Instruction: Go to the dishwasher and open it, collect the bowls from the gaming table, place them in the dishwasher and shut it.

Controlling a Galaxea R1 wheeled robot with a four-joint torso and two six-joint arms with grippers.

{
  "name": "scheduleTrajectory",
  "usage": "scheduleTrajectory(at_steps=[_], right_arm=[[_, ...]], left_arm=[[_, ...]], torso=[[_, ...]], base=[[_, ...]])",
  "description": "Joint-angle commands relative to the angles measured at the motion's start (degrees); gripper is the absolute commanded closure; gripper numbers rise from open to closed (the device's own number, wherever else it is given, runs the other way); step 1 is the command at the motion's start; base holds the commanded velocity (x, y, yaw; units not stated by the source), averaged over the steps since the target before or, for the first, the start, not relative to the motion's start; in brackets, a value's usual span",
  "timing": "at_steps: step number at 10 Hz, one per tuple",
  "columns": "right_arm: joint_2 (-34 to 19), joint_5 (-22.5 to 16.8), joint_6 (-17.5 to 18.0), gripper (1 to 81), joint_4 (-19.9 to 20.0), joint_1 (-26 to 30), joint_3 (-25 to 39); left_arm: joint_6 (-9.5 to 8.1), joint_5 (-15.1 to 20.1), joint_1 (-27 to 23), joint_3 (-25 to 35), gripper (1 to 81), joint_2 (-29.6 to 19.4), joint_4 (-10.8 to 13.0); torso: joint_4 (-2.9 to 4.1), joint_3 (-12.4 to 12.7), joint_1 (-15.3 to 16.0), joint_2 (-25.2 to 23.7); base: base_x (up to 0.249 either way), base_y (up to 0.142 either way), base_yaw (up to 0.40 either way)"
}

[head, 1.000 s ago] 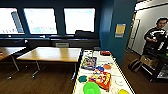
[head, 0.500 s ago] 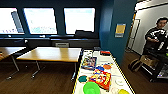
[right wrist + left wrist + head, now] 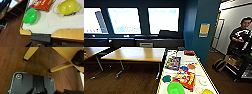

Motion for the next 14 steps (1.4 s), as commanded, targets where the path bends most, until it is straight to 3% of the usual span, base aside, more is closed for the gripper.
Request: scheduleTrajectory(at_steps=[1,5,8,11,14], right_arm=[[-1.7,-5.7,0.0,1.0,6.6,9.0,-5.7],[-0.6,-5.8,0.0,1.0,14.6,10.5,-12.6],[3.3,-10.3,0.0,1.0,15.3,14.5,-17.9],[7.2,-10.6,-0.1,1.0,15.2,14.7,-22.5],[10.9,-10.1,-0.3,1.0,15.1,11.1,-25.7]], left_arm=[[0.10,2.1,-3.3,1.1,1.0,-1.8,0.1],[0.10,2.1,-3.3,0.9,1.0,-1.2,0.2],[0.10,2.0,-3.4,0.5,1.0,-1.0,0.2],[0.10,2.1,-3.4,-1.4,1.0,0.1,0.0],[0.10,2.1,-3.4,-1.5,1.0,0.5,0.0]], torso=[[0.00,0.0,0.0,0.0],[0.00,0.0,0.0,0.0],[0.00,0.0,0.0,0.0],[0.00,0.0,0.0,0.0],[0.00,0.0,0.0,0.0]], base=[[0.000,0.000,0.000],[0.000,0.000,0.000],[0.000,0.000,0.000],[0.000,0.000,0.000],[0.000,0.000,0.000]])
